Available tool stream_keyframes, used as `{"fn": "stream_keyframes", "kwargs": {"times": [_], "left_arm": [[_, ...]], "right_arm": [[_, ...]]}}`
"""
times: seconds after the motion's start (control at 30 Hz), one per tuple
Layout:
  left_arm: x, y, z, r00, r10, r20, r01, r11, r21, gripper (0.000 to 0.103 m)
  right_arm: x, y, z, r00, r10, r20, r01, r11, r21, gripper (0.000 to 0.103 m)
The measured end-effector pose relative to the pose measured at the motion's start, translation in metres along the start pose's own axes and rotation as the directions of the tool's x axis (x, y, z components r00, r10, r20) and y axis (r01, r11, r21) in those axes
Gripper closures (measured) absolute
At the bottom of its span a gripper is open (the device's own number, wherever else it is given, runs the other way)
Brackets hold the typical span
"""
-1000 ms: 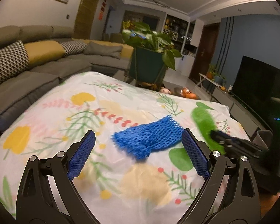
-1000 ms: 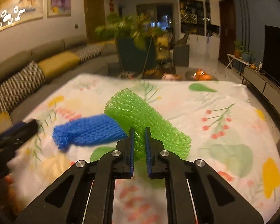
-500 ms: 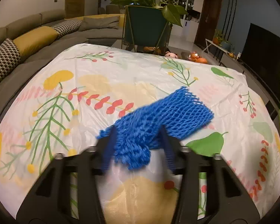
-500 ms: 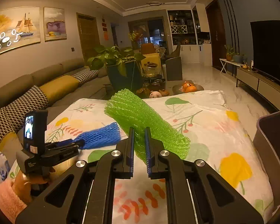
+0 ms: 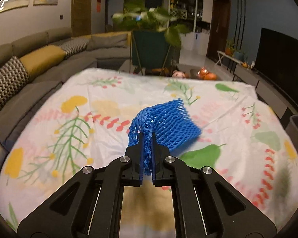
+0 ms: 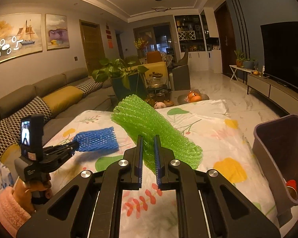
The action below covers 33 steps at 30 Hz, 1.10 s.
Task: Collect trash
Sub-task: 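Close the right gripper on the green mesh net while the left grasps the blue net, then carry both mesh nets over the grey bin and open both grippers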
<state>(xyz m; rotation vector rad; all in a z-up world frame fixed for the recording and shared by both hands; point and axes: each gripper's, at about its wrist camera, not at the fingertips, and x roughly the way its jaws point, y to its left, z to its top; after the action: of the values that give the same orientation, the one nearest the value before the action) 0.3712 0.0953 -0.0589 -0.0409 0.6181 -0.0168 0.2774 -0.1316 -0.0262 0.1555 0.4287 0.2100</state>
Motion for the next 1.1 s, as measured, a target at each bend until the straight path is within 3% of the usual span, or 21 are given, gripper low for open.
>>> {"fn": "stream_keyframes", "kwargs": {"times": [0.3, 0.73, 1.1], "left_arm": [[-0.079, -0.056, 0.016, 0.987, -0.087, 0.137, 0.076, 0.993, 0.085, 0.098], [-0.129, -0.173, 0.013, 0.946, -0.261, 0.191, 0.224, 0.955, 0.197, 0.098], [-0.123, -0.302, 0.002, 0.848, -0.510, 0.143, 0.466, 0.847, 0.254, 0.097]], "right_arm": [[-0.040, -0.017, 0.004, 0.998, -0.016, 0.053, 0.014, 0.999, 0.038, 0.092], [-0.104, -0.084, 0.006, 0.983, -0.138, 0.122, 0.127, 0.987, 0.097, 0.092], [-0.144, -0.184, 0.009, 0.934, -0.307, 0.184, 0.263, 0.937, 0.229, 0.090]]}}
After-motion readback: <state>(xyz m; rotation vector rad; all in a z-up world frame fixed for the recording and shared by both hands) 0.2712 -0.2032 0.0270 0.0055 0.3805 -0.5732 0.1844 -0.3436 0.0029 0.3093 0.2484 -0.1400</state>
